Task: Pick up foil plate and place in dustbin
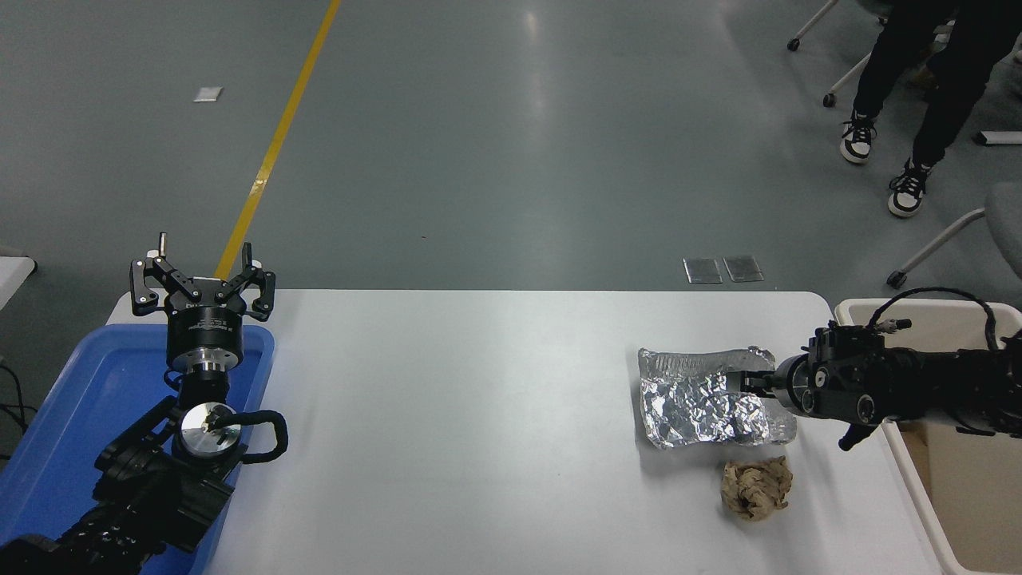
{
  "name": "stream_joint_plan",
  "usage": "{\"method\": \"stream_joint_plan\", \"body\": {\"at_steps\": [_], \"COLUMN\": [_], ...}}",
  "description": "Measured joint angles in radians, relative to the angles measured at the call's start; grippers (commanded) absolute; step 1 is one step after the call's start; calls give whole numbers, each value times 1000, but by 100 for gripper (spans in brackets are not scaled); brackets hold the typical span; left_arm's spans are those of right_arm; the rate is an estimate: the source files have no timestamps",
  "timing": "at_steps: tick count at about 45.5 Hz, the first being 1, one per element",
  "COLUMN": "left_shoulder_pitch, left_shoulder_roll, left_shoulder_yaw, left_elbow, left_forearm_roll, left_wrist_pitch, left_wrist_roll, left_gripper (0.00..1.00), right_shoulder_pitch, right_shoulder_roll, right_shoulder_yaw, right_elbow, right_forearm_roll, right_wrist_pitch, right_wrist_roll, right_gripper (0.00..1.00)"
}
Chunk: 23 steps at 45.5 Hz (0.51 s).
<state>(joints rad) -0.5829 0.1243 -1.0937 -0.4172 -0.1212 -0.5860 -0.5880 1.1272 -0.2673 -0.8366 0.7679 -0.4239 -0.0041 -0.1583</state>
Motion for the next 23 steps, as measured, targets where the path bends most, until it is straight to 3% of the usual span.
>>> {"method": "stream_joint_plan", "body": {"at_steps": [3, 8, 9, 11, 23], "left_shoulder_pitch": [0, 0, 0, 0, -1], "left_shoulder_roll": [0, 0, 0, 0, 0], "left_shoulder_yaw": [0, 0, 0, 0, 0], "left_elbow": [0, 0, 0, 0, 0], "left_forearm_roll": [0, 0, 0, 0, 0], "left_wrist_pitch": [0, 0, 0, 0, 0], "left_wrist_roll": [0, 0, 0, 0, 0], "left_gripper": [99, 99, 99, 99, 99], "right_shoulder_pitch": [-18, -40, -44, -49, -63], "right_shoulder_roll": [5, 10, 11, 13, 15], "right_shoulder_yaw": [10, 19, 20, 23, 30], "right_elbow": [-16, -35, -40, -46, -67], "right_forearm_roll": [0, -1, -1, -1, 0], "right_wrist_pitch": [-7, -15, -17, -21, -43], "right_wrist_roll": [0, -1, -1, -2, -4], "right_gripper": [38, 28, 22, 0, 0]}}
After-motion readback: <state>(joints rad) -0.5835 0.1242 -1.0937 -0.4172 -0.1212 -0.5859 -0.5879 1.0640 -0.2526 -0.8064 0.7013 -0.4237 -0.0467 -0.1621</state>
